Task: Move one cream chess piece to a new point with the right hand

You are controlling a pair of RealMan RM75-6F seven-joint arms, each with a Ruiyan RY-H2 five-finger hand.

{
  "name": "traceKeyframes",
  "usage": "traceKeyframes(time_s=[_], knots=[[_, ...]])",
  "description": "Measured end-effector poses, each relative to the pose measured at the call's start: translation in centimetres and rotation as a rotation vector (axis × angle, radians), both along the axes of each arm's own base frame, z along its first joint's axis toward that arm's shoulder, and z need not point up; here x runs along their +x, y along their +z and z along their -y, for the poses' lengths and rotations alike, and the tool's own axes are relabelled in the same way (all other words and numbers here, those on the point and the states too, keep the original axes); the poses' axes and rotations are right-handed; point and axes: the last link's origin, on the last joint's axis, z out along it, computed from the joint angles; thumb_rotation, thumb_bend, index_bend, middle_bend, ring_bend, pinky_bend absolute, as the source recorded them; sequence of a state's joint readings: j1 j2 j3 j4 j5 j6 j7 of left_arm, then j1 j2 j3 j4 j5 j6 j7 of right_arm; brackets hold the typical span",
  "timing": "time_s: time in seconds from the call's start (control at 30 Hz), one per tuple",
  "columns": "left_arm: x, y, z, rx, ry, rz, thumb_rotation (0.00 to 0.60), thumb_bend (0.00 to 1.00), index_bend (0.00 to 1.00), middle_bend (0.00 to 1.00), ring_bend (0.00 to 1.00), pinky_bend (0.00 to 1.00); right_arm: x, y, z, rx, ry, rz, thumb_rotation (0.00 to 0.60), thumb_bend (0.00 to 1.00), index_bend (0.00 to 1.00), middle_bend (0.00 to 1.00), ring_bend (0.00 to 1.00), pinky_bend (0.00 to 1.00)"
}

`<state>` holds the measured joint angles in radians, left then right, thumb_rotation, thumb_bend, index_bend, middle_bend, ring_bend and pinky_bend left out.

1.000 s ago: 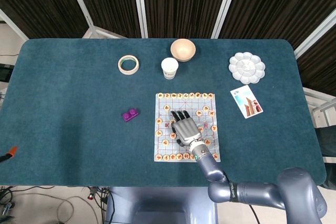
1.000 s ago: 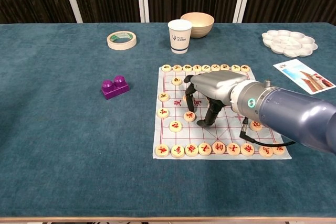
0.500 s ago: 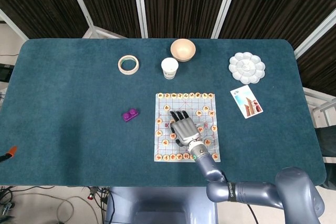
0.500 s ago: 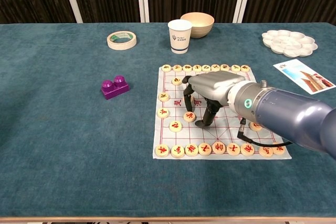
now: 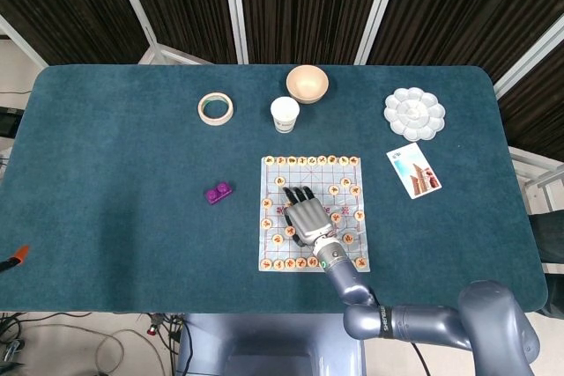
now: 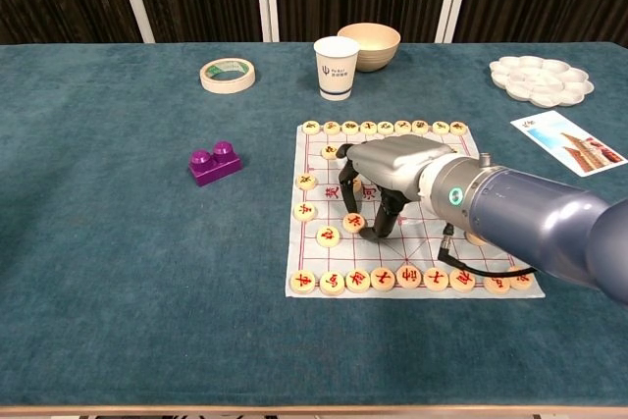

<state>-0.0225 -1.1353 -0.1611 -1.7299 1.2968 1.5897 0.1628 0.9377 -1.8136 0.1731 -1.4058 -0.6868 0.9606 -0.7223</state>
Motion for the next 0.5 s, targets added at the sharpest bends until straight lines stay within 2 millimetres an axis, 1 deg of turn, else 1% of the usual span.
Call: traceKeyframes(time_s=[0.5], knots=[[0.0, 0.0, 0.0, 0.001, 0.003, 0.000, 0.600, 0.00, 0.11, 0.00, 0.00, 0.00, 0.3, 1.1, 0.5, -0.001, -0.024, 0.024, 0.600, 0.38, 0.56, 0.00, 0.00, 0.09]])
